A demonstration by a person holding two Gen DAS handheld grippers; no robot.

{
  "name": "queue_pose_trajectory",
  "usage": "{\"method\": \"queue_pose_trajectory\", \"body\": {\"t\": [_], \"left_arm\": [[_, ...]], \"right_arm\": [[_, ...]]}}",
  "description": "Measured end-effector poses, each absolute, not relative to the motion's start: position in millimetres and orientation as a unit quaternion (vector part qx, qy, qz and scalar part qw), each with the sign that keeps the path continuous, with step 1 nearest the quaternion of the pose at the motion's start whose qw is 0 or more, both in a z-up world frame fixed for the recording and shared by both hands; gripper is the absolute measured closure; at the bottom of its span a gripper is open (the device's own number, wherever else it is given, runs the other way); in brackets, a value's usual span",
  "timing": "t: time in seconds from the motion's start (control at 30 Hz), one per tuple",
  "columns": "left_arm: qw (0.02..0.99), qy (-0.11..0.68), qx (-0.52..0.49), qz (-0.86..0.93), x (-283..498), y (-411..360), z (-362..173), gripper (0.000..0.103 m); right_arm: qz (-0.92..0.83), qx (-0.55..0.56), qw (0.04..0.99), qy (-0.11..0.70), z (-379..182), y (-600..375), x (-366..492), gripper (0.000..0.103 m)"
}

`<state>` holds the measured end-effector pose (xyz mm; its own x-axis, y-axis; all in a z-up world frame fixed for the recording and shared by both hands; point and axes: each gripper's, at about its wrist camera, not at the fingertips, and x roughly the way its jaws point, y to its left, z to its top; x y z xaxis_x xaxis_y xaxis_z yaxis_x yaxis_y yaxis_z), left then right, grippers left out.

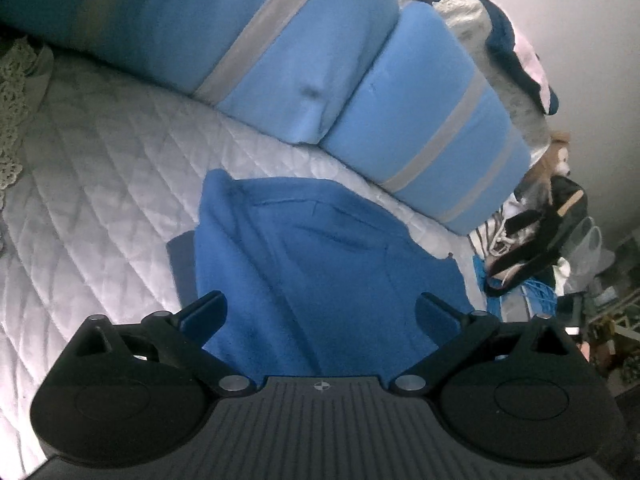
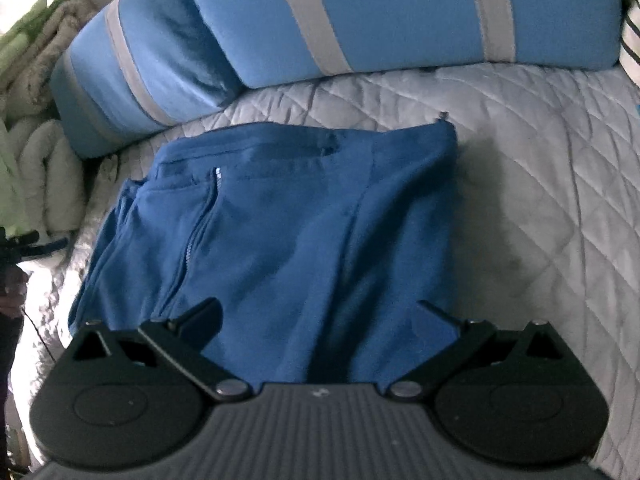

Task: Fold clothes

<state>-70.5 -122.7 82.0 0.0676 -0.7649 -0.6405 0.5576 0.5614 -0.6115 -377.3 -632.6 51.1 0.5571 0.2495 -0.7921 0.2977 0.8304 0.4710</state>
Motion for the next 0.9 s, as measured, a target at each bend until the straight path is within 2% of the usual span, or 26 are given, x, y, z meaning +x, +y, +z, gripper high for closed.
{"method": "queue_pose_trajectory", "body": {"t": [0.13, 0.47, 0.5, 0.6, 0.9], "left_arm": [[0.724, 0.512, -0.1, -0.452, -67.1, -116.2, 66.3, 0.0], [0.707, 0.532, -0.16, -0.437, -50.0, -90.8, 26.1, 0.001], [0.706, 0.534, -0.163, -0.437, -48.4, -88.9, 22.3, 0.002], [0.697, 0.539, -0.166, -0.442, -46.3, -86.5, 12.5, 0.017], [0.673, 0.543, -0.164, -0.475, -47.1, -89.5, -0.9, 0.018]], "right_arm": [[-0.003, 0.338, 0.828, 0.448, 37.5, -658.7, -394.5, 0.0], [0.012, 0.365, 0.832, 0.418, 15.9, -687.8, -415.0, 0.0], [0.013, 0.368, 0.832, 0.415, 13.7, -690.7, -417.1, 0.0], [0.014, 0.377, 0.834, 0.403, 9.1, -695.4, -419.8, 0.001], [0.019, 0.394, 0.837, 0.378, -3.7, -706.3, -422.8, 0.001]]}}
